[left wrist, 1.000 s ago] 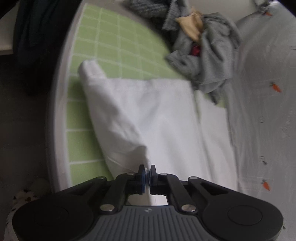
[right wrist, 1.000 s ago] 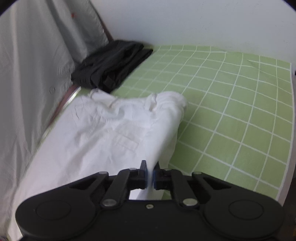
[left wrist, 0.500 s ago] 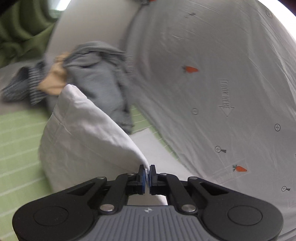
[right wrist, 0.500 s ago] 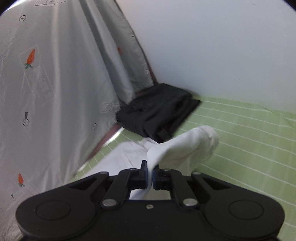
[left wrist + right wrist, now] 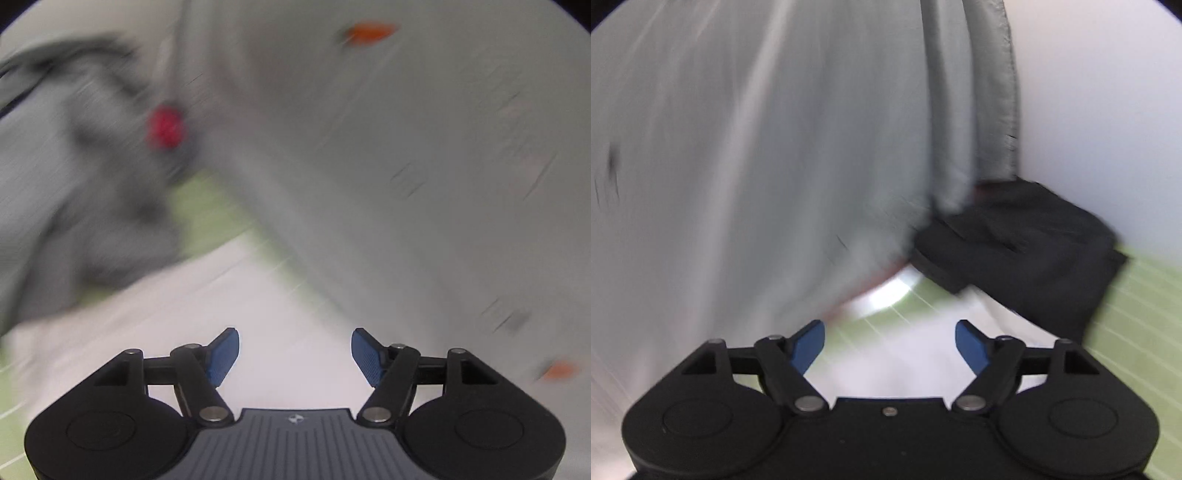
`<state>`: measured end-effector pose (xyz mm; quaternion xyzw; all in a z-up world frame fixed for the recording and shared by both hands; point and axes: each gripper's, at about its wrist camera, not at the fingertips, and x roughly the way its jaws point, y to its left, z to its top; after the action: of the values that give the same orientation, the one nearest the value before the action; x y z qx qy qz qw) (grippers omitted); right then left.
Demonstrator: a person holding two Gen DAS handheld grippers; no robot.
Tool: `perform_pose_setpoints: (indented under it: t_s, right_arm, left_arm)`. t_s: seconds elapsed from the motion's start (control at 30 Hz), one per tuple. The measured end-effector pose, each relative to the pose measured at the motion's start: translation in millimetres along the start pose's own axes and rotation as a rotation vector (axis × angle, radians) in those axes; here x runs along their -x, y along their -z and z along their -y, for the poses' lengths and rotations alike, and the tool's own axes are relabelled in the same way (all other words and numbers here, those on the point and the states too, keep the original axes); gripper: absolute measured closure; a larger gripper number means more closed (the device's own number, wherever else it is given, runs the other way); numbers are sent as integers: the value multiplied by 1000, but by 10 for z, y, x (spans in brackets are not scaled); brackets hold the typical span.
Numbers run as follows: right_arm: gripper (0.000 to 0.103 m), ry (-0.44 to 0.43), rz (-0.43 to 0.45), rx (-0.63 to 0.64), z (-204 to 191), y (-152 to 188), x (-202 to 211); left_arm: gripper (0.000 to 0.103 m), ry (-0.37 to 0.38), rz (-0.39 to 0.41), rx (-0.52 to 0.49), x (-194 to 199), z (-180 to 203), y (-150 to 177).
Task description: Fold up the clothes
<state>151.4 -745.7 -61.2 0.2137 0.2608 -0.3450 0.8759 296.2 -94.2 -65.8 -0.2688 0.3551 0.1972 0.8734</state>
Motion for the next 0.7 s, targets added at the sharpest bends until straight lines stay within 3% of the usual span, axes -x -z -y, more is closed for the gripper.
perform_pose_setpoints:
  t_s: [0.07,0.13,0.2,0.3,0.5,0.53,0.57,0.63,0.7]
  right_arm:
    - [25,64,-44,4,137,266,64]
    - [24,112,-91,-50,328,484,143]
    - [24,97,-142,-137,471,633,195]
    - [21,72,-205,-226,577,813,178]
    - [17,-11,-299,-324,535,985,4]
    - [23,-21,-312,-330,514,1007,-25]
    - [39,-34,-308,-306,488,1021,-21]
    - [56,-51,-294,-228,436,1040,1]
    - [65,-57,-264,-126,417,1060,58]
  left_arm:
    - [35,-83,-24,-15,74,-280,204]
    - [31,-103,-45,-11,126,-471,345]
    - [24,-115,-67,-5,176,-651,479]
    - [24,-91,-108,52,117,-787,572]
    - [25,-129,-122,58,-21,-660,585]
    - [26,-130,-117,46,-16,-647,587]
    - [31,-143,-112,35,-10,-639,587]
    - [58,-182,-113,18,6,-637,580]
    - [72,-189,-143,27,49,-706,553]
